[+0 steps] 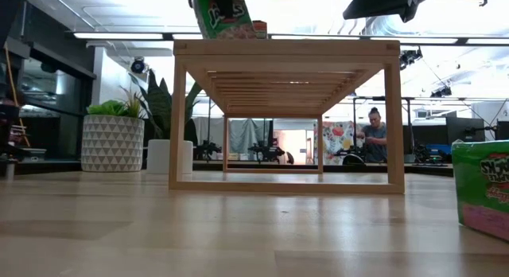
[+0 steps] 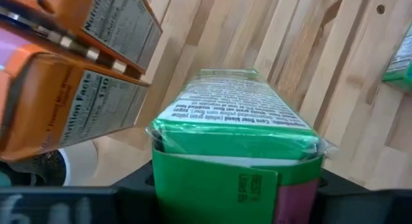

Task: Stack cereal on shelf
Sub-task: Put the left green cereal box on the shelf

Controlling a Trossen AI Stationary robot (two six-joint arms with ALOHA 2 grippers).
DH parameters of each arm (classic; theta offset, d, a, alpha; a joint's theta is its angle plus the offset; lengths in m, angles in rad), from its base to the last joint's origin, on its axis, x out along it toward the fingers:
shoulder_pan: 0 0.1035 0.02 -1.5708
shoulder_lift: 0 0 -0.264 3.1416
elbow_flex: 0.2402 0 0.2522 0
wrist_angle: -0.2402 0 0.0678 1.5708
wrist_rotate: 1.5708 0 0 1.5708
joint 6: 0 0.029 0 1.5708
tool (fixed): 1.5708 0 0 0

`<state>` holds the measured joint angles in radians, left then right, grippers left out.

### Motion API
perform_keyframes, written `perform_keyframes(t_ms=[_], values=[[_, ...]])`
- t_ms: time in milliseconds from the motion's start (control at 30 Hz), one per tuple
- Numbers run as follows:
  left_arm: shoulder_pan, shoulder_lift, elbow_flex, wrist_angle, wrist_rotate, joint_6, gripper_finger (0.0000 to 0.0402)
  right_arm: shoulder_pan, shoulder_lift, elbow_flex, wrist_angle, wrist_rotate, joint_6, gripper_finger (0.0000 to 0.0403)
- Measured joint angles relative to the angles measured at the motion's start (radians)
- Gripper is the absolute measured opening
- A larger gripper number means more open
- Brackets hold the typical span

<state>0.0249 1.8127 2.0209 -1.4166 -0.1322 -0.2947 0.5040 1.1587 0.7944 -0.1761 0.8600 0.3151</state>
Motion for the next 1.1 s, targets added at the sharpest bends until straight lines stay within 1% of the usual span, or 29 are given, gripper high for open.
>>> perform_keyframes(t_ms=[233,400,500,567,867,1100], values=[[0.000,0.007,0.000,0.000,0.001,0.064,0.0161,0.000,0.000,0.000,0.000,0.000,0.001,0.0000],[-0.002,0.010,-0.001,0.018,0.039,0.112,0.0163,0.000,0.000,0.000,0.001,0.000,0.000,0.0000],[-0.006,0.010,-0.001,0.038,0.033,0.139,0.0172,0.000,0.000,0.000,0.000,0.000,0.002,0.0000],[-0.007,0.010,0.000,0.046,0.018,0.142,0.0182,0.000,0.000,0.000,0.001,0.000,0.002,0.0000],[-0.006,0.010,0.000,0.070,0.007,0.168,0.0223,0.000,0.000,0.000,0.001,0.000,0.002,0.0000],[-0.005,0.006,-0.001,0.100,0.002,0.201,0.0232,0.000,0.000,0.000,0.001,0.001,0.002,0.0000]])
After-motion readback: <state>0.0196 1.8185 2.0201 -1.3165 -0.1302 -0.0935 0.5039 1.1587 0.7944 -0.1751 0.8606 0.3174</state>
